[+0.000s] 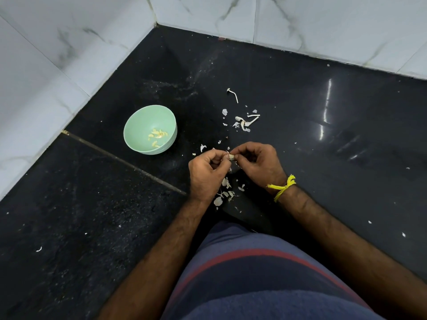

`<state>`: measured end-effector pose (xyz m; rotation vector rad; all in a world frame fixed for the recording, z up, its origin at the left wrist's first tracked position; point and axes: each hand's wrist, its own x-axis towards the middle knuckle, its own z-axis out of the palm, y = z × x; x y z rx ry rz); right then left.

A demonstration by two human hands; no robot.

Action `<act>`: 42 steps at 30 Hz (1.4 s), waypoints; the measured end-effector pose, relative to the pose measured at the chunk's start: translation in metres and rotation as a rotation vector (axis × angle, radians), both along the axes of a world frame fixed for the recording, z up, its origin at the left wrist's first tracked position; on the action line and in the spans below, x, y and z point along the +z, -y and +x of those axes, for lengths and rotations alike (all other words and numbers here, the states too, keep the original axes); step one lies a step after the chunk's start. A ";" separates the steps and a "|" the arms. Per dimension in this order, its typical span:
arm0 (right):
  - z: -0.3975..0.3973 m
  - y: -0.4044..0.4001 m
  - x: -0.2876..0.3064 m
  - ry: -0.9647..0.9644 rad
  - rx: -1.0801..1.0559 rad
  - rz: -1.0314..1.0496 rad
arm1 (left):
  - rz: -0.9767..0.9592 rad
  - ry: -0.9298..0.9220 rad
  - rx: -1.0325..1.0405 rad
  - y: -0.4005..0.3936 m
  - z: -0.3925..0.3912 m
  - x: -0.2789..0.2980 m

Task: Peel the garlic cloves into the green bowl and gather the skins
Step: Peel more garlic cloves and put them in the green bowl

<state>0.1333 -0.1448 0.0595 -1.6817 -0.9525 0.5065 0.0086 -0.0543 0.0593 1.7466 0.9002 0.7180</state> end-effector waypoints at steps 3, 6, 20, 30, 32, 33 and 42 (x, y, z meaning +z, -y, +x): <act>0.000 -0.001 0.001 0.061 -0.002 0.007 | 0.041 0.007 0.031 0.003 0.002 0.003; -0.001 -0.002 -0.002 0.034 -0.014 0.014 | 0.035 0.026 0.070 0.007 0.005 0.005; -0.011 -0.001 0.002 -0.492 -0.100 0.125 | -0.301 0.190 0.071 0.009 0.011 0.009; -0.007 -0.003 -0.004 -0.882 -0.047 0.192 | -0.427 0.274 -0.035 0.008 0.006 0.011; -0.006 -0.003 -0.003 -0.946 -0.036 0.201 | -0.484 0.288 -0.013 0.008 0.009 0.011; -0.006 -0.004 -0.003 -0.955 -0.031 0.200 | -0.502 0.288 0.002 0.008 0.009 0.010; -0.006 -0.007 -0.007 -0.785 -0.053 0.147 | -0.354 0.168 0.008 0.008 0.011 0.008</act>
